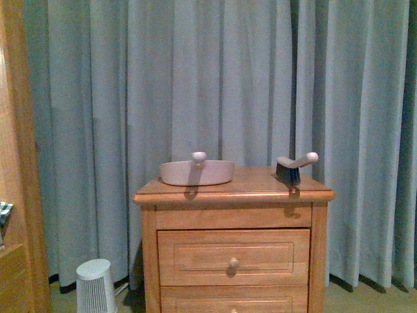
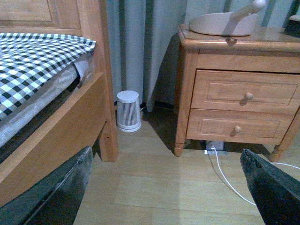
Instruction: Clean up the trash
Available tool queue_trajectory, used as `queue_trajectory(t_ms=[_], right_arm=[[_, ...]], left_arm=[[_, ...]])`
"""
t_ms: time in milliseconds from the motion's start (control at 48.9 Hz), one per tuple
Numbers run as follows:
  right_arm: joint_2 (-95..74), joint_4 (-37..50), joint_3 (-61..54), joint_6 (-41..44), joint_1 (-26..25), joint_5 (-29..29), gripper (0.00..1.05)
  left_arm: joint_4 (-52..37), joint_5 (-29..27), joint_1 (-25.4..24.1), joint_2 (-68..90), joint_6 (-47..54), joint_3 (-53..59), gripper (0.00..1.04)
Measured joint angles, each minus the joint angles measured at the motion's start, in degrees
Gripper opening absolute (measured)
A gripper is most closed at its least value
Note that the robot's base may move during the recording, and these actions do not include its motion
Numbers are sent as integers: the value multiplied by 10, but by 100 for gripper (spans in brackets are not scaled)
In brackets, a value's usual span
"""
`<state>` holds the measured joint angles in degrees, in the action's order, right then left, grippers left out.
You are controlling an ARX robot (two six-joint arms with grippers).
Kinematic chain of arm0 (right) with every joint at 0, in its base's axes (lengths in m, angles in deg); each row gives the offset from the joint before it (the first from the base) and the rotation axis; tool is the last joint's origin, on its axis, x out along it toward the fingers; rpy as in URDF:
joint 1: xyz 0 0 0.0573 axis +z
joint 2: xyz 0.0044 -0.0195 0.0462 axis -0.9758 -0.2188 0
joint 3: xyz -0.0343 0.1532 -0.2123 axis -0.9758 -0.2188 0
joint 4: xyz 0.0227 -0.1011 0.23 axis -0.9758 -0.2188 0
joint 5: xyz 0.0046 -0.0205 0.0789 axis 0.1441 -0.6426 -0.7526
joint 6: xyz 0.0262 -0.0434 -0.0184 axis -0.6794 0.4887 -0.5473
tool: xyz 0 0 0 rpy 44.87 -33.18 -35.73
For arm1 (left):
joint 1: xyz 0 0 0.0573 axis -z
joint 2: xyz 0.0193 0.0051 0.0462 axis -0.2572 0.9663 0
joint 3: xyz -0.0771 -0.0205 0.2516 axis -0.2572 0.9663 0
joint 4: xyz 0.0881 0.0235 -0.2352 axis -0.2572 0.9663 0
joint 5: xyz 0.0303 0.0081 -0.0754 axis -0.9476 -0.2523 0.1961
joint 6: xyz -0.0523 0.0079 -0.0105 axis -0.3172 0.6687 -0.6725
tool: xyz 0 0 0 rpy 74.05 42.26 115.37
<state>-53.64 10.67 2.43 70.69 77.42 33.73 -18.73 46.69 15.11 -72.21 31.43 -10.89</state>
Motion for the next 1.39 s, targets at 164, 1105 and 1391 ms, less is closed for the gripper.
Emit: queue_trajectory(t_ms=[164,1105,1391], right_arm=[[0,0,0,0,0,0,97],[0,0,0,0,0,0,97],[0,0,0,0,0,0,97]], left_arm=[[0,0,0,0,0,0,97],[0,0,0,0,0,0,97],[0,0,0,-1,0,0,97]])
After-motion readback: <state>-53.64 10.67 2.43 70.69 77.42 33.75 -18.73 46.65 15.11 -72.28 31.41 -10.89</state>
